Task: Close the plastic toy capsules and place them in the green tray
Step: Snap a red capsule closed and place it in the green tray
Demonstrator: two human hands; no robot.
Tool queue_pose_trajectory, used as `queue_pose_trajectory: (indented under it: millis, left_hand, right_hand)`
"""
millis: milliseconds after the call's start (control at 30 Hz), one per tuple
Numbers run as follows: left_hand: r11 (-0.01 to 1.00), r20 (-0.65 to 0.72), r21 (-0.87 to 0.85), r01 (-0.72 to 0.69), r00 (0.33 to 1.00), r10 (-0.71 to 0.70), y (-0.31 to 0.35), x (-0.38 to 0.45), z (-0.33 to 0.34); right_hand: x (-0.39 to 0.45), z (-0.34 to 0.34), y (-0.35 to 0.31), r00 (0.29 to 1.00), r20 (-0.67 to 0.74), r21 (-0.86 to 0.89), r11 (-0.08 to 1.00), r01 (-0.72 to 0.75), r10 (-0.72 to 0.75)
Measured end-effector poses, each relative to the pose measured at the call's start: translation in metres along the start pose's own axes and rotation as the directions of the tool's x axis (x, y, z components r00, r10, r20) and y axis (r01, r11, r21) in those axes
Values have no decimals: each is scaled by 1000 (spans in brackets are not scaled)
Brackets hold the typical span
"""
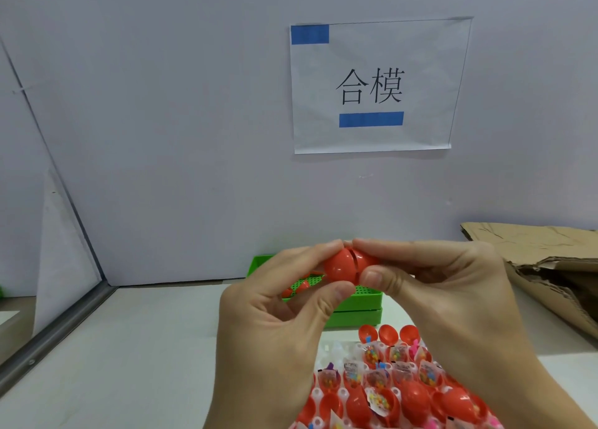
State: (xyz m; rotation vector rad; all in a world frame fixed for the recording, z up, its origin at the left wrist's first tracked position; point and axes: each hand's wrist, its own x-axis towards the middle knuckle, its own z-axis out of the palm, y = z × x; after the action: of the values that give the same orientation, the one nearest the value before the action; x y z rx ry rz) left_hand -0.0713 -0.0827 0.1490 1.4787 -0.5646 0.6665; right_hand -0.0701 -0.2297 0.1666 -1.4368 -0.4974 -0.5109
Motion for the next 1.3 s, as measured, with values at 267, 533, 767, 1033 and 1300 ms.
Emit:
queue_pose_trajectory:
  millis: [267,533,767,1033,1300]
  left_hand:
    - [999,-13,46,-3,1000,4,0,-1,-2]
    - [998,-3,63,-28,1000,28,-1,-2,-3]
    - [994,-15,106,-30,999,32,-3,-3,-3]
    - [976,-33,209,-60,997,69,-20,-6,-5]
    - [858,156,474,-199,978,140,-29,-5,-6]
  right_hand:
    - [0,3,2,1000,2,29,999,22,-22]
    - [0,1,2,999,22,70,997,28,-30]
    - [0,1,8,998,39,80,996,39,-43]
    - [-2,3,17,999,33,14,1000,21,-22]
    - [3,-4,26,970,134,-124,975,-186,202]
